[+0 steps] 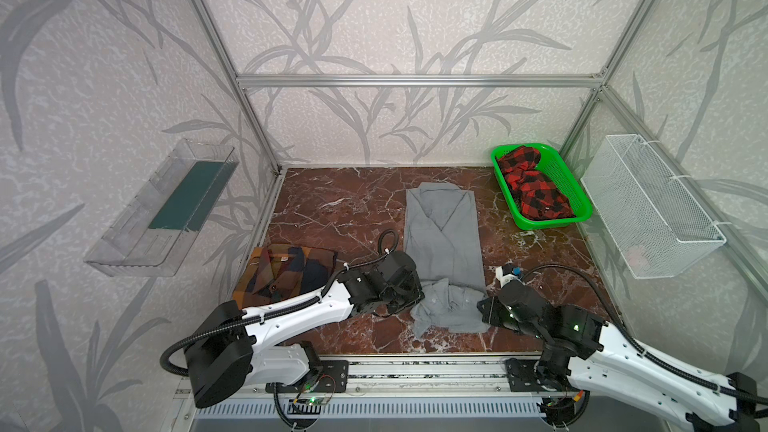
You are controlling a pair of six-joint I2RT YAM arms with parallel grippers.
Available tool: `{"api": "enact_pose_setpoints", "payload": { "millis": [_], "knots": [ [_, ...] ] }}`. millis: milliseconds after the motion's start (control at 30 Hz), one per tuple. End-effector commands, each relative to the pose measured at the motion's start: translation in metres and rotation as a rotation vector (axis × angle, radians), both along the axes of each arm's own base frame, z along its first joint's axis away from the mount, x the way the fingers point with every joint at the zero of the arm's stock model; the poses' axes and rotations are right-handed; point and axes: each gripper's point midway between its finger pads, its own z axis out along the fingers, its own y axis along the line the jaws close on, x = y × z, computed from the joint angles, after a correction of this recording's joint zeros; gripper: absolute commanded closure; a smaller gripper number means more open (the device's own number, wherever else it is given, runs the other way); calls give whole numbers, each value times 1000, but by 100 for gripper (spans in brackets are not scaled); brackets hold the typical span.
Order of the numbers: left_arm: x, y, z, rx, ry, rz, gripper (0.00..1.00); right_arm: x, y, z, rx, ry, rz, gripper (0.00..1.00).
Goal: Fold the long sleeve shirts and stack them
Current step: 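Grasp the hem with both grippers and lift it away from the robot, then fold the held hem toward the collar with both grippers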
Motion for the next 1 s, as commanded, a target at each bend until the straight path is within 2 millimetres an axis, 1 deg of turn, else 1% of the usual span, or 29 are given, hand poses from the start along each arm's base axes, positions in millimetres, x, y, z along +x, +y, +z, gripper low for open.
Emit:
{"api": "enact_pose_setpoints", "payload": {
  "millis": [0, 133, 267, 400, 467, 700, 967],
  "knots": [
    [17, -8, 19, -64, -12, 42, 100, 13, 17, 23, 85, -28, 58, 100],
    [35, -7, 25, -63, -15, 66, 100, 27, 22, 27, 98, -17, 62, 100],
    [47, -5, 20, -63, 7, 88, 100, 40, 23, 25, 119, -2, 53, 100],
    [59, -3, 18, -71, 25, 105, 100, 51, 24, 28, 134, -5, 51, 100],
    [67, -3, 20, -71, 19, 110, 100, 56, 22, 29, 130, -10, 45, 100],
    [82, -6, 21, -83, 22, 113, 100, 77, 18, 31, 140, -3, 30, 100],
    [97, 2, 9, -72, 50, 122, 100, 96, 19, 22, 160, 15, 15, 100]
  ]
}}
